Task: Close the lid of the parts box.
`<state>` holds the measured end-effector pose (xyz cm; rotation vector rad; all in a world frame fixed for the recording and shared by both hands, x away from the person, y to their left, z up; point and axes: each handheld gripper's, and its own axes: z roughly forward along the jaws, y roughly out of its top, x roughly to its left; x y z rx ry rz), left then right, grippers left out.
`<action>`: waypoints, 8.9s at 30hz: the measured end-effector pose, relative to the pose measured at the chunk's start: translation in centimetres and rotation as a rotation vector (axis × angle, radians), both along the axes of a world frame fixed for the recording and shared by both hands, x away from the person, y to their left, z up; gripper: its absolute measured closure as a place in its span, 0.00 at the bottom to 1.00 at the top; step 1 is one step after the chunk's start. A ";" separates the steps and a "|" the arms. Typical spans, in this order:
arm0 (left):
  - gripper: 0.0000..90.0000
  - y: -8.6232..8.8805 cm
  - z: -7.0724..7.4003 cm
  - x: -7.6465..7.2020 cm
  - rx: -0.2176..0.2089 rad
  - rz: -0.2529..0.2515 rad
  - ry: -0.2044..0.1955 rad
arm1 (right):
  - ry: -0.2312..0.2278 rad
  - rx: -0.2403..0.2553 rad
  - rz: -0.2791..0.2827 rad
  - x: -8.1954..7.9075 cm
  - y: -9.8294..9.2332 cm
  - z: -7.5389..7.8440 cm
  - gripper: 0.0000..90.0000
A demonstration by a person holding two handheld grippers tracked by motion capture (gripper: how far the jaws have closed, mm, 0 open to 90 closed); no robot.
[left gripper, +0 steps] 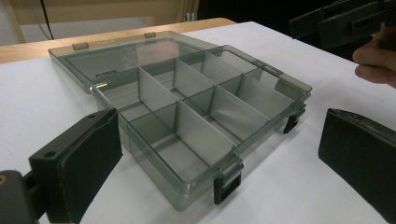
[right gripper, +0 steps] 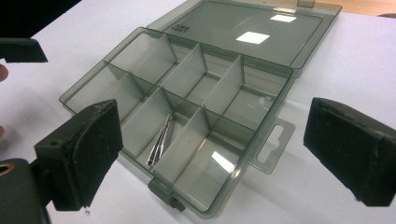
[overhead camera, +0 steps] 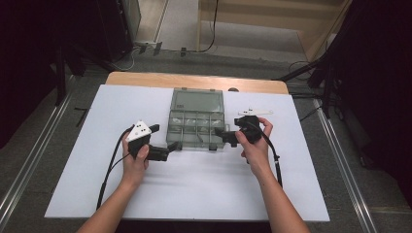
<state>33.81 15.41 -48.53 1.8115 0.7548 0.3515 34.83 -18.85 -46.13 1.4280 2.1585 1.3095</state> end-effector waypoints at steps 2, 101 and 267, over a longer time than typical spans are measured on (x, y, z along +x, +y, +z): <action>0.00 -0.2 0.0 0.4 -0.001 -0.002 0.006 | -0.003 -0.003 -0.009 0.2 0.0 -0.2 0.08; 0.45 -3.2 -2.4 16.9 -0.092 0.261 0.459 | 0.279 0.242 -0.188 13.5 -0.7 -5.5 0.62; 1.00 -0.9 4.1 15.2 -0.203 0.115 0.262 | -0.181 0.049 -0.170 7.2 -2.3 2.2 1.00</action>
